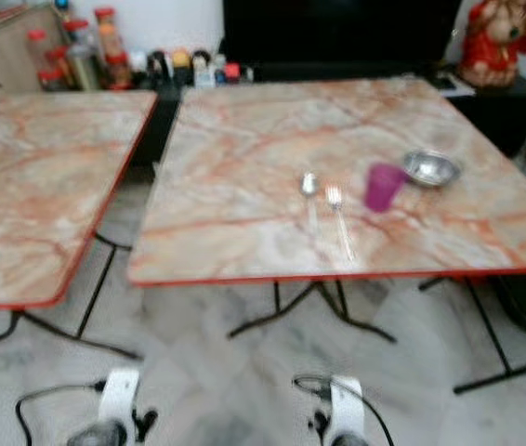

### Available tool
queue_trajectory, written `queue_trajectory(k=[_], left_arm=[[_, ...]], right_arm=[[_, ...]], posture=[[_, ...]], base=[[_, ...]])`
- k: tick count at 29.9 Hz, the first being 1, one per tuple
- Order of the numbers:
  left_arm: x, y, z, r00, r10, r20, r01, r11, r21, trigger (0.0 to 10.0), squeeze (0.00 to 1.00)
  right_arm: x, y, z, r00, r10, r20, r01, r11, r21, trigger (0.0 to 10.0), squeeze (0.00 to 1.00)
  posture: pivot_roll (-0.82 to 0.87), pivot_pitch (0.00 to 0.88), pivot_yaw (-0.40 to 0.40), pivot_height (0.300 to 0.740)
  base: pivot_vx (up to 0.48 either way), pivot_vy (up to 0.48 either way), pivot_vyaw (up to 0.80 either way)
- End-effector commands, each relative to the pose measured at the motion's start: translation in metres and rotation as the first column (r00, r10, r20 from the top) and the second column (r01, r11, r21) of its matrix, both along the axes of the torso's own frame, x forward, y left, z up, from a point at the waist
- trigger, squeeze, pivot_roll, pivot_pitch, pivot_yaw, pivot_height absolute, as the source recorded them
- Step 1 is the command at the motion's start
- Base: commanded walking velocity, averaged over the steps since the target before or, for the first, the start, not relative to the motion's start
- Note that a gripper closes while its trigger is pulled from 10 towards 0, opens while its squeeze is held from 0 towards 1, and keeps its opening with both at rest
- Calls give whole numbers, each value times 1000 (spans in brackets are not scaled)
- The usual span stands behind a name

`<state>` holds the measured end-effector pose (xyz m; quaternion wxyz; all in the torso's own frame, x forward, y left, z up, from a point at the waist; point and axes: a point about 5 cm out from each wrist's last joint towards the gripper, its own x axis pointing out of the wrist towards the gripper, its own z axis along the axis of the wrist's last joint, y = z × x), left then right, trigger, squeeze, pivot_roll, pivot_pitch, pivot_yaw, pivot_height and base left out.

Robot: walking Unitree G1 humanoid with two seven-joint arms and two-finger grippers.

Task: Setting the table

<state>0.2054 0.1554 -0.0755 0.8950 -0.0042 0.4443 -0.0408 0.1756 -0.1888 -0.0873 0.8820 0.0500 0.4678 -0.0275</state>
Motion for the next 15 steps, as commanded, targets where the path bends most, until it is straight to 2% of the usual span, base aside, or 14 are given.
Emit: queue_trajectory(k=[1, 15], left_arm=[[-1, 12, 0, 1000, -2, -3, 3, 999, 39, 10000, 0], [-1, 12, 0, 1000, -10, -4, 10, 999, 41, 10000, 0]], right_arm=[[4, 10, 1, 1000, 12, 9, -12, 1000, 20, 10000, 0], [4, 10, 1, 1000, 17, 10, -17, 1000, 20, 10000, 0]], posture=[[-106, 0, -1, 740], [-107, 0, -2, 740]], base=[[0, -469, 0], [0, -470, 0]])
